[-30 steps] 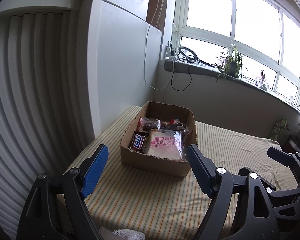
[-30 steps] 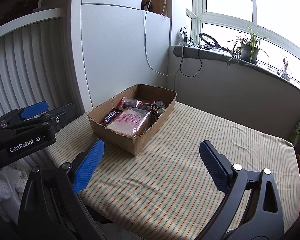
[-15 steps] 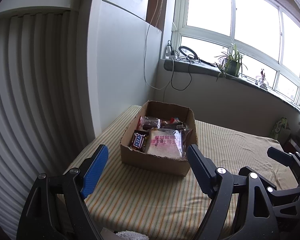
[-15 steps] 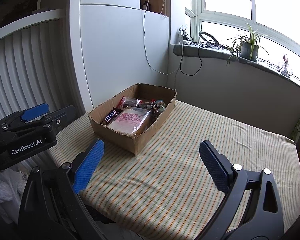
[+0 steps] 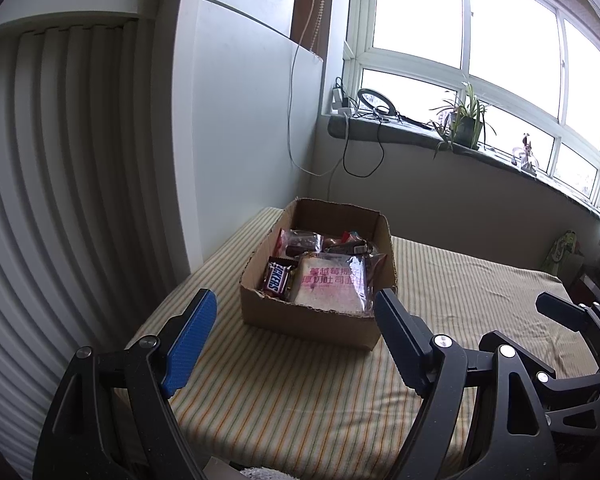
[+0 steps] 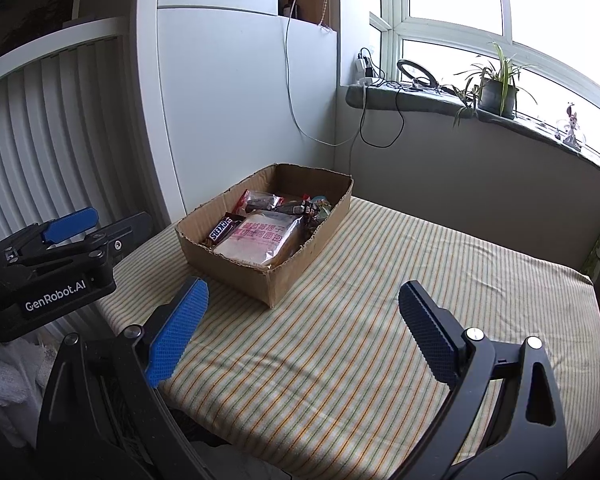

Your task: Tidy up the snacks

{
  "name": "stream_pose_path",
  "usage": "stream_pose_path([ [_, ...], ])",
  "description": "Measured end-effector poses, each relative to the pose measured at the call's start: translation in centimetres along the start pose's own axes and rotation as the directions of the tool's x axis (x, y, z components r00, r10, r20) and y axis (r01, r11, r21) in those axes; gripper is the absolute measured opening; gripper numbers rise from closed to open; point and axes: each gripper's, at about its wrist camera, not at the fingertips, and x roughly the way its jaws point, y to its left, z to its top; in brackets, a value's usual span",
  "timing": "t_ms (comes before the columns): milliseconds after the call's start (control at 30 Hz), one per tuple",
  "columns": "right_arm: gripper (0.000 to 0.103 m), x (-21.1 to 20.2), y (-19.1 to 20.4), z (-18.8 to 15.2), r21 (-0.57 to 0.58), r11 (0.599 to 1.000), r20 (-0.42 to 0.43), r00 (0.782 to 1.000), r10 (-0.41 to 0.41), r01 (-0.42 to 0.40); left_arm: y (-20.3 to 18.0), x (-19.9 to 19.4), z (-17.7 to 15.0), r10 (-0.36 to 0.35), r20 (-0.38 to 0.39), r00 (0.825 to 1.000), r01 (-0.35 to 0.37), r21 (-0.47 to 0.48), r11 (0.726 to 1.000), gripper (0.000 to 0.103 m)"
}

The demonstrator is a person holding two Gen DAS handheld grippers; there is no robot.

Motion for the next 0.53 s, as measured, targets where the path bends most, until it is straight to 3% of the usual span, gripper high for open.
stream_pose_path([
  [533,0.098,0.26,-0.21,-0.25,0.022,1.000,-0.007,1.000,-0.002,0.002,-0.24,0.19,-0.31,0.008,-0.003,1.000,-0.008,0.001,1.000,0.081],
])
